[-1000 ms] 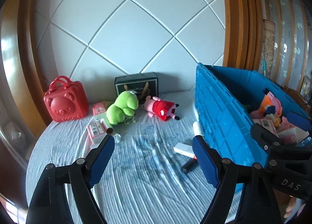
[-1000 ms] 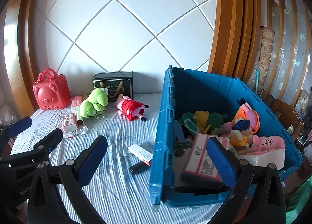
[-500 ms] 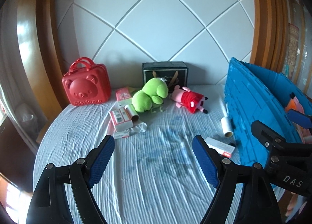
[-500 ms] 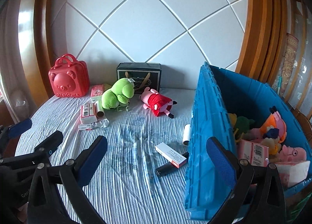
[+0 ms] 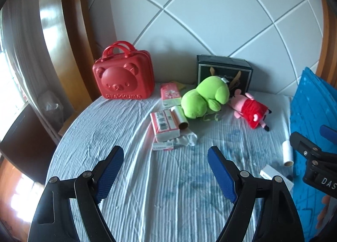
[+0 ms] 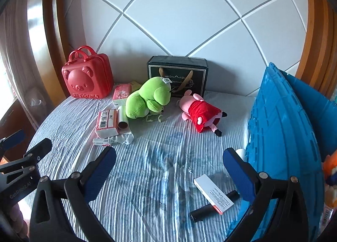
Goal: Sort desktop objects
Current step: 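Bring both tools back over the bed toward the tissue pack and white roll, then grasp the tissue pack with the left tool while the right tool grasps the white roll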
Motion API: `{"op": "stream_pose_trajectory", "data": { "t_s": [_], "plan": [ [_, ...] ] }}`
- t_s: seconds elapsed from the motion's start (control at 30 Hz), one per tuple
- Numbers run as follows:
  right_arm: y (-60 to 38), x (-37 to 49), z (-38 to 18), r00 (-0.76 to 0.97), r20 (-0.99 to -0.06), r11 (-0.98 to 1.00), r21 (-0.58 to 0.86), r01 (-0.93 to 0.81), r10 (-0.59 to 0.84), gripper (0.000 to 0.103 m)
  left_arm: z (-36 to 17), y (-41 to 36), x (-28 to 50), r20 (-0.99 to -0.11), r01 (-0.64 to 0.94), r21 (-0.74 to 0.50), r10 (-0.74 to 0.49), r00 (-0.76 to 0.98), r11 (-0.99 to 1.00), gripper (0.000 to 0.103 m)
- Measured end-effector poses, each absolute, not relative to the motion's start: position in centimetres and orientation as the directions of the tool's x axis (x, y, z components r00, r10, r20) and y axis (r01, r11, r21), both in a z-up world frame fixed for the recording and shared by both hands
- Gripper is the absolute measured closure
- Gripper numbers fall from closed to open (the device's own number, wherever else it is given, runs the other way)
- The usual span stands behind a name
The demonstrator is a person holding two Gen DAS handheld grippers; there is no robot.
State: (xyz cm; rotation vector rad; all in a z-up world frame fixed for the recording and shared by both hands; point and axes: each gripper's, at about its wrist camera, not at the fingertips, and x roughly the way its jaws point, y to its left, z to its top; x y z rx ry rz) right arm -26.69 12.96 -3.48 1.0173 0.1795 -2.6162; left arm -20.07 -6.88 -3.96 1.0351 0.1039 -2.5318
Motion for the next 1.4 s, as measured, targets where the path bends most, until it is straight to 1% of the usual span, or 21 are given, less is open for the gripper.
{"op": "stream_pose_trajectory", "data": {
  "t_s": [0.2, 0.53, 0.83, 1.0, 1.1, 1.23, 1.33, 1.4],
  "plan": [
    [9.9, -30.1, -6.2, -0.641, -0.719, -0.928, 0.013, 0.372, -0.267, 0.000, -6.5, -11.0, -23.0, -0.722, 0.416, 0.104, -0.357, -0.594, -0.903, 0.021],
    [3.7, -36.0, -10.5, -0.572, -0.783, -0.933, 0.028, 0.360, -0.244, 0.000, -12.1, -17.1, -29.3, -0.806, 0.397, 0.112, -0.317, -0.500, -0.911, 0.021],
    [-0.7, -41.0, -15.9, -0.487, -0.846, -0.930, 0.030, 0.366, -0.219, 0.000, -17.7, -19.1, -35.8, -0.866, 0.365, 0.106, -0.266, -0.423, -0.925, 0.021],
    [-1.7, -44.5, -19.5, -0.439, -0.876, -0.932, 0.027, 0.363, -0.197, 0.000, -20.8, -20.3, -39.9, -0.894, 0.376, 0.069, -0.224, -0.388, -0.924, 0.021],
    [-2.1, -46.5, -21.6, -0.413, -0.892, -0.933, 0.026, 0.359, -0.184, 0.000, -22.4, -19.9, -42.6, -0.904, 0.369, 0.051, -0.200, -0.379, -0.928, 0.021],
    [-1.9, -48.0, -23.5, -0.399, -0.898, -0.936, 0.038, 0.350, -0.186, 0.000, -24.8, -19.3, -45.4, -0.916, 0.351, 0.064, -0.195, -0.351, -0.934, 0.021],
    [-2.2, -49.0, -24.5, -0.394, -0.898, -0.937, 0.051, 0.346, -0.195, 0.000, -25.7, -19.6, -46.1, -0.914, 0.343, 0.033, -0.167, -0.370, -0.939, 0.012],
    [-2.9, -49.5, -24.8, -0.392, -0.894, -0.932, 0.069, 0.356, -0.216, 0.000, -25.7, -20.0, -46.0, -0.905, 0.339, 0.029, -0.169, -0.391, -0.940, 0.012]
  ]
}}
